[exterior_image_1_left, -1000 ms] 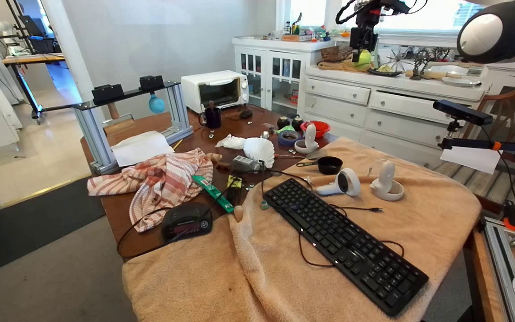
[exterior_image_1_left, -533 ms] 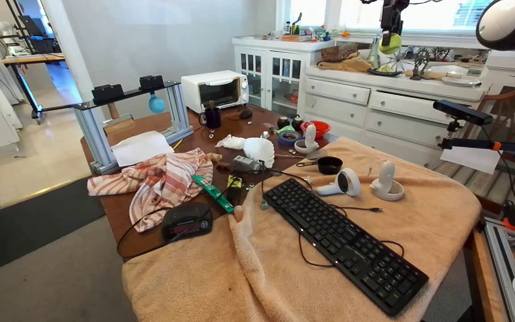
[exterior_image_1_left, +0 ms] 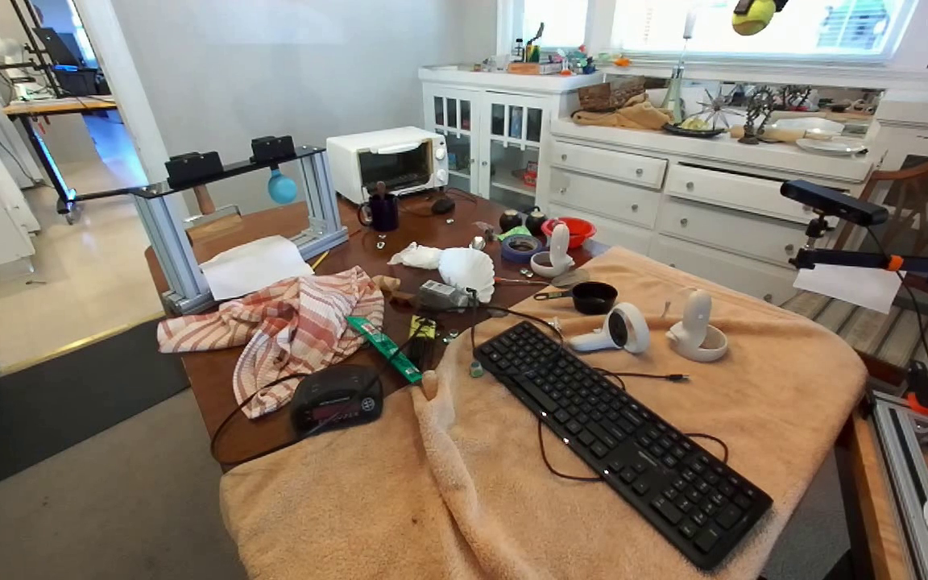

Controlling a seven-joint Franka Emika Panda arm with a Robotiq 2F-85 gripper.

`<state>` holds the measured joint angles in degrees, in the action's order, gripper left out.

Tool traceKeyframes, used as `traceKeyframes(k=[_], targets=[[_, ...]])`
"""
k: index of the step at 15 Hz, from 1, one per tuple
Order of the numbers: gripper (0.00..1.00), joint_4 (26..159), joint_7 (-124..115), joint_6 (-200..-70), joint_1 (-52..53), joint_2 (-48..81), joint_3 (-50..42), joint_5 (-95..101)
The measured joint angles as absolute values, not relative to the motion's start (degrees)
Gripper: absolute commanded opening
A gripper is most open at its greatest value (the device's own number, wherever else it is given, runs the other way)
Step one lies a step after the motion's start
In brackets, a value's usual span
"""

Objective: Put the ball in the black item

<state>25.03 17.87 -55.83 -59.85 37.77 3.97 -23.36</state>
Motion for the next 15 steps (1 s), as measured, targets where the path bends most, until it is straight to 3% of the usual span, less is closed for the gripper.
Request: traceKeyframes(k=[1,2,8,9,15], targets=[[0.42,25.03,17.77,-55.01,-61.08,37.06,4.41,-23.95],[0.67,25.02,17.85,-54.29,-62.07,36.37,4.68,-24.07],[0.67,25.05,18.23,-53.71,-63.47,34.48,4.85,-24.07],[0.42,25.08,18.23,-53.71,-63.47,34.49,4.87,-24.07],[0.42,25.50,23.09,-48.44,-60.81,34.55,4.63,-19.53]])
